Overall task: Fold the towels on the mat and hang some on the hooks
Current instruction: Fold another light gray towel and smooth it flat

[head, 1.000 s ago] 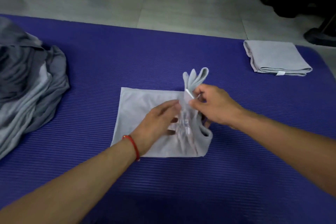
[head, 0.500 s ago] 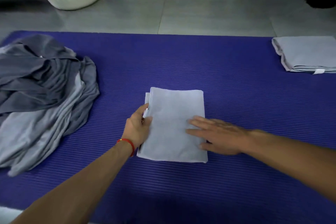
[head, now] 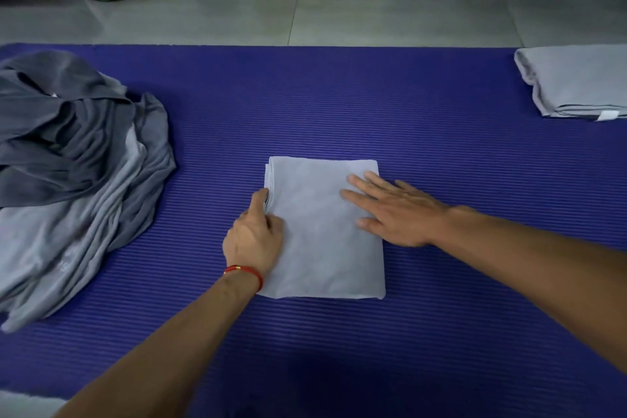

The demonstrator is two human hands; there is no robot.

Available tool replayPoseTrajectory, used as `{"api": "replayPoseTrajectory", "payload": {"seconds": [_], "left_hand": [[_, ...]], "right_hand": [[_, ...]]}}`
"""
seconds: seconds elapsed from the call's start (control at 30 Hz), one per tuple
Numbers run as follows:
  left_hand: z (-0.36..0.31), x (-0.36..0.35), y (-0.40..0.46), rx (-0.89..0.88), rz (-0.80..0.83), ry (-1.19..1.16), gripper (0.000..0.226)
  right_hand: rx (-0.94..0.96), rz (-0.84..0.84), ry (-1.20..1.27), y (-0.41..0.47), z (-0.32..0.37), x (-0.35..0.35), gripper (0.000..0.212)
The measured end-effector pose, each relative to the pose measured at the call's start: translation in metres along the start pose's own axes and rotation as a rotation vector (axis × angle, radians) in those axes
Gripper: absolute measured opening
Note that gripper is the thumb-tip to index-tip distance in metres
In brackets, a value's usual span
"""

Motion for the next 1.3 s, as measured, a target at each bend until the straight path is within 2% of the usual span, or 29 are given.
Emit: {"api": "replayPoseTrajectory", "payload": {"seconds": [0.1, 0.2, 0.37, 0.5, 0.57, 0.63, 0.67, 0.73, 0.77, 0.83, 0.87, 0.97, 1.13, 1.2, 1.23, 1.3], "left_hand": [[0.000, 0.002, 0.010, 0.036, 0.047, -0.059, 0.040], [-0.003, 0.005, 0.037, 0.101, 0.073, -0.204, 0.030], [-0.001, 0.007, 0.068, 0.146, -0.071, -0.438, 0.017], [0.005, 0.002, 0.066, 0.057, -0.043, -0.363, 0.019], [0.003, 0.000, 0.069, -0.048, -0.044, -0.198, 0.030], [-0.003, -0.002, 0.074, -0.257, -0.023, 0.047, 0.053], [-0.007, -0.002, 0.078, -0.387, 0.028, 0.155, 0.061], [-0.012, -0.002, 0.091, -0.577, 0.193, 0.236, 0.061], [-0.012, -0.002, 0.099, -0.583, 0.303, 0.221, 0.056], [-0.014, 0.001, 0.115, -0.542, 0.497, 0.224, 0.052], [-0.018, 0.004, 0.122, -0.541, 0.547, 0.238, 0.052], [-0.033, 0.010, 0.136, -0.586, 0.645, 0.317, 0.054], [-0.058, 0.018, 0.140, -0.460, 0.782, 0.451, 0.031], [-0.060, 0.028, 0.140, -0.386, 0.816, 0.371, 0.027], [-0.058, 0.034, 0.139, -0.326, 0.838, 0.266, 0.033], [-0.050, 0.043, 0.129, -0.168, 0.908, -0.116, 0.053]], "right_hand": [[0.025, -0.052, 0.027, -0.022, 0.005, -0.011, 0.060], [0.078, 0.008, -0.033, -0.052, 0.011, -0.032, 0.060], [0.185, 0.003, -0.089, -0.085, 0.023, -0.055, 0.064], [0.207, 0.010, -0.287, -0.090, 0.024, -0.067, 0.072], [0.220, 0.038, -0.271, -0.088, 0.021, -0.062, 0.069], [0.234, 0.039, -0.170, -0.086, 0.019, -0.055, 0.060], [0.209, -0.024, -0.093, -0.086, 0.019, -0.051, 0.055], [0.013, -0.231, 0.059, -0.085, 0.020, -0.046, 0.052], [-0.155, -0.288, 0.124, -0.086, 0.020, -0.043, 0.050], [-0.452, -0.249, 0.256, -0.087, 0.027, -0.047, 0.050], [-0.529, -0.196, 0.311, -0.087, 0.035, -0.052, 0.053], [-0.620, -0.123, 0.548, -0.087, 0.062, -0.070, 0.053], [-0.679, -0.219, 1.114, -0.093, 0.080, -0.071, 0.026], [-0.687, -0.239, 1.336, -0.098, 0.068, -0.063, 0.023], [-0.697, -0.290, 1.435, -0.099, 0.055, -0.058, 0.022], [-0.749, -0.489, 1.601, -0.101, 0.018, -0.045, 0.022]]}}
Point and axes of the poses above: each hand's wrist, its own y-axis towards the middle knuckle, its own x-axis out of the back of the hand, z = x × y, the point moved 2 cm from there along y, towards the middle knuckle, and after that the axes turned 12 degrees about -x, right-handed, at the moved point
